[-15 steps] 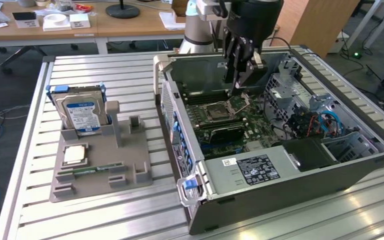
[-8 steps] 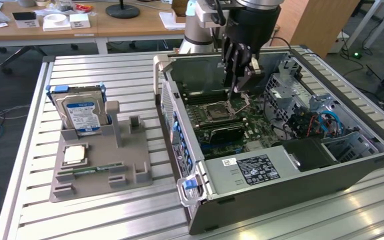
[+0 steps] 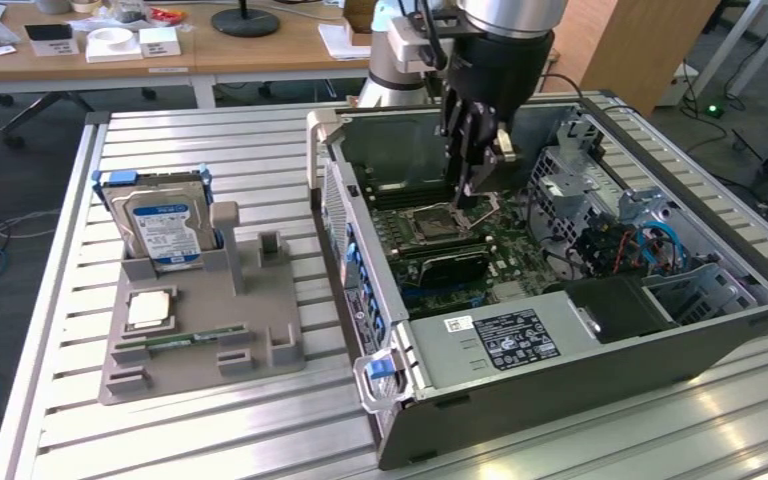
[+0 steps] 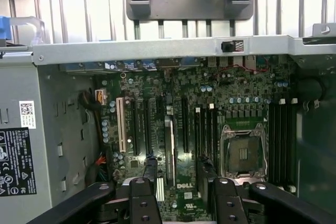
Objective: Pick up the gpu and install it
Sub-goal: 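Insert the gpu into the slot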
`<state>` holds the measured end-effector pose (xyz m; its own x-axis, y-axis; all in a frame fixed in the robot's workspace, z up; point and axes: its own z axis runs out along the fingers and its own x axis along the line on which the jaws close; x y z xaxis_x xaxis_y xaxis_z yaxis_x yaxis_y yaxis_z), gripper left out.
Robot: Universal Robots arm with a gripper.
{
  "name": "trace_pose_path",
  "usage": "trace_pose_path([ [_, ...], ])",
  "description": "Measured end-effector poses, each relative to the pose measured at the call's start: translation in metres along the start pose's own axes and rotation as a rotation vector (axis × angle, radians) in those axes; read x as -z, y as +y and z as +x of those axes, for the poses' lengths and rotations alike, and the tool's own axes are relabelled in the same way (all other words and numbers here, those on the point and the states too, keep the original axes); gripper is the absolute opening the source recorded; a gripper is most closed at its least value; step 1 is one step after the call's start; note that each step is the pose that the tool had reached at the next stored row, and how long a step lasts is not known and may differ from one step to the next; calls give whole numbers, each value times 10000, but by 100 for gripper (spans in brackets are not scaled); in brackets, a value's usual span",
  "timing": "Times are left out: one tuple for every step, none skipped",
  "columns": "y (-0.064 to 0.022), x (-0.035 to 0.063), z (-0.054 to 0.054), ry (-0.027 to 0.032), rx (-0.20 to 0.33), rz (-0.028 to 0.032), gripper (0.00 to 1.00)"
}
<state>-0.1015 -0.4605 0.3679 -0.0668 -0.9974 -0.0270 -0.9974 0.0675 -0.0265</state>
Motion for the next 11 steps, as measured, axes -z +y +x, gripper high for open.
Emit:
trace_pose_path([
  [1, -16, 0, 0, -6, -2, 45],
  [1, -31, 0, 0, -12, -4, 45],
  [1, -46, 0, 1, -18, -6, 45],
  [2, -62, 0, 0, -24, -7, 45],
  [2, -77, 0, 0, -29, -9, 45],
  [2, -93, -1, 1, -35, -11, 45],
  [3, -109, -1, 1, -41, -14, 45],
  [4, -127, -2, 1, -49, -16, 45],
  [4, -143, -2, 2, -56, -18, 45],
  [4, -159, -2, 3, -61, -20, 45],
  [5, -176, -3, 3, -68, -23, 45],
])
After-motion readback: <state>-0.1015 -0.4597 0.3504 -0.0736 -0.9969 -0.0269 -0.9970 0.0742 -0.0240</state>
